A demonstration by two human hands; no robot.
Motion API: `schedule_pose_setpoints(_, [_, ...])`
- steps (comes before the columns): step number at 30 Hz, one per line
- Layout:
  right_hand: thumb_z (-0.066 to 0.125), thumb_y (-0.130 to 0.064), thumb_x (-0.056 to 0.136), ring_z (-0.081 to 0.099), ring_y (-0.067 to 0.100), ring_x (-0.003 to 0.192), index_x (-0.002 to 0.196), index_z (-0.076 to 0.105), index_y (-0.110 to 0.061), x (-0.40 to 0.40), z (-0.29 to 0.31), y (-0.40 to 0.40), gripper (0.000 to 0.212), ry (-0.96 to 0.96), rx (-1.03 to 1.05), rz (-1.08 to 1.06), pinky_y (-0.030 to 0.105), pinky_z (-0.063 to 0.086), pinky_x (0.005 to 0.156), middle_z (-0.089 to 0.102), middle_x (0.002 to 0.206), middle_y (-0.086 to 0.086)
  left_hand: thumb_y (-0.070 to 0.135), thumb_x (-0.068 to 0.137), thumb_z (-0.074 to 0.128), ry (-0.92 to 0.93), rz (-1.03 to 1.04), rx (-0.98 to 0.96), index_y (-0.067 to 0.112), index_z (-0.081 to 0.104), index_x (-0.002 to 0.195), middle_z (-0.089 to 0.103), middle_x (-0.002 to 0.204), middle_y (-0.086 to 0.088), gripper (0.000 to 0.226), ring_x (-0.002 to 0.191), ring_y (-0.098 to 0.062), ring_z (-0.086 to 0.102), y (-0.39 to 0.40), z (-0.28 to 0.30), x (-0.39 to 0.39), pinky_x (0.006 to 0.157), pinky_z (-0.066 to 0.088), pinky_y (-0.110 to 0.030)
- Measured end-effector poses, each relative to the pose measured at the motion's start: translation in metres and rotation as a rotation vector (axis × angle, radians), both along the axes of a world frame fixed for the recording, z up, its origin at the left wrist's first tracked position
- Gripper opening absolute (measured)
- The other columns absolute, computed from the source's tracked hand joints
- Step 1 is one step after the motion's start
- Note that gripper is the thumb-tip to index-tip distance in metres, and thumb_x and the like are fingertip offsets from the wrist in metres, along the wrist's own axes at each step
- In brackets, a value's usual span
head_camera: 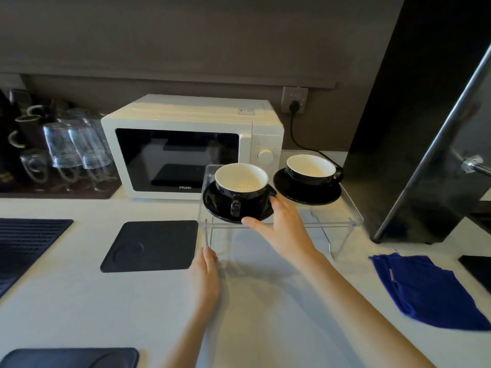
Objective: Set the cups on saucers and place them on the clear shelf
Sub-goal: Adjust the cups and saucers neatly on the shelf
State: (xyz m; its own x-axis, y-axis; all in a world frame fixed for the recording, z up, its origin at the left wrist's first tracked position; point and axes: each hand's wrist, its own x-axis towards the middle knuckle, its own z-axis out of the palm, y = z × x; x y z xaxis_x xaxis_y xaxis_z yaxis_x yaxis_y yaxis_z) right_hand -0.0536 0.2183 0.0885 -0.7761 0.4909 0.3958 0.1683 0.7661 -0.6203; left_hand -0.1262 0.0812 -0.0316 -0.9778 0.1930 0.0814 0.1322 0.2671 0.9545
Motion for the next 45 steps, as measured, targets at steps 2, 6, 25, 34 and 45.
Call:
schedule_pose_setpoints(2, [0.07,-0.047,0.073,0.043,0.018,0.123,0.124,0.051,-0.017,0.002,0.002,0.004,0.061,0.005,-0.036,0.036,0.025,0.036,0.092,0.054,0.129,0.001,0.036,0.094,0.024,-0.007,-0.008,-0.015,0.015,0.049,0.073,0.058,0.073,-0.009,0.039,0.071,-0.022,0.055,-0.001,-0.001,0.0,0.07,0.045,-0.037])
schedule_pose_setpoints(6, [0.07,-0.045,0.073,0.046,0.02,0.121,0.119,0.055,-0.014,0.006,0.007,0.014,0.056,-0.031,-0.044,0.078,0.023,0.033,0.087,0.058,0.125,0.003,0.03,0.096,0.025,-0.007,-0.014,-0.006,0.01,0.048,0.074,0.054,0.071,-0.007,0.037,0.069,-0.022,0.051,-0.001,0.001,0.0,0.066,0.041,-0.033])
schedule_pose_setpoints(25, [0.052,0.004,0.086,0.065,0.032,0.093,0.11,0.059,0.002,-0.058,0.038,-0.093,0.025,-0.393,0.618,0.024,0.036,0.052,0.072,0.057,0.11,0.019,0.054,0.092,0.022,-0.063,-0.029,0.039,0.025,0.051,0.081,0.066,0.089,-0.011,0.042,0.085,-0.025,0.063,0.002,0.0,-0.001,0.082,0.051,-0.047])
schedule_pose_setpoints(34, [0.076,0.011,0.055,0.06,0.026,0.05,0.064,0.062,0.0,-0.035,0.024,-0.066,0.02,-0.199,0.725,0.144,0.022,0.028,0.037,0.06,0.067,0.013,0.032,0.098,0.021,0.017,-0.035,-0.004,0.002,0.048,0.081,0.049,0.072,-0.005,0.044,0.067,-0.018,0.047,-0.002,0.005,0.002,0.062,0.037,-0.027])
schedule_pose_setpoints(45, [0.058,-0.022,0.081,0.045,0.014,0.074,0.098,0.074,-0.011,0.005,0.005,0.008,0.025,-0.03,0.364,0.289,0.029,0.046,0.062,0.072,0.085,0.001,0.034,0.097,0.021,0.025,-0.026,-0.017,0.004,0.05,0.079,0.054,0.074,-0.008,0.045,0.068,-0.019,0.05,-0.001,0.002,0.0,0.064,0.039,-0.025])
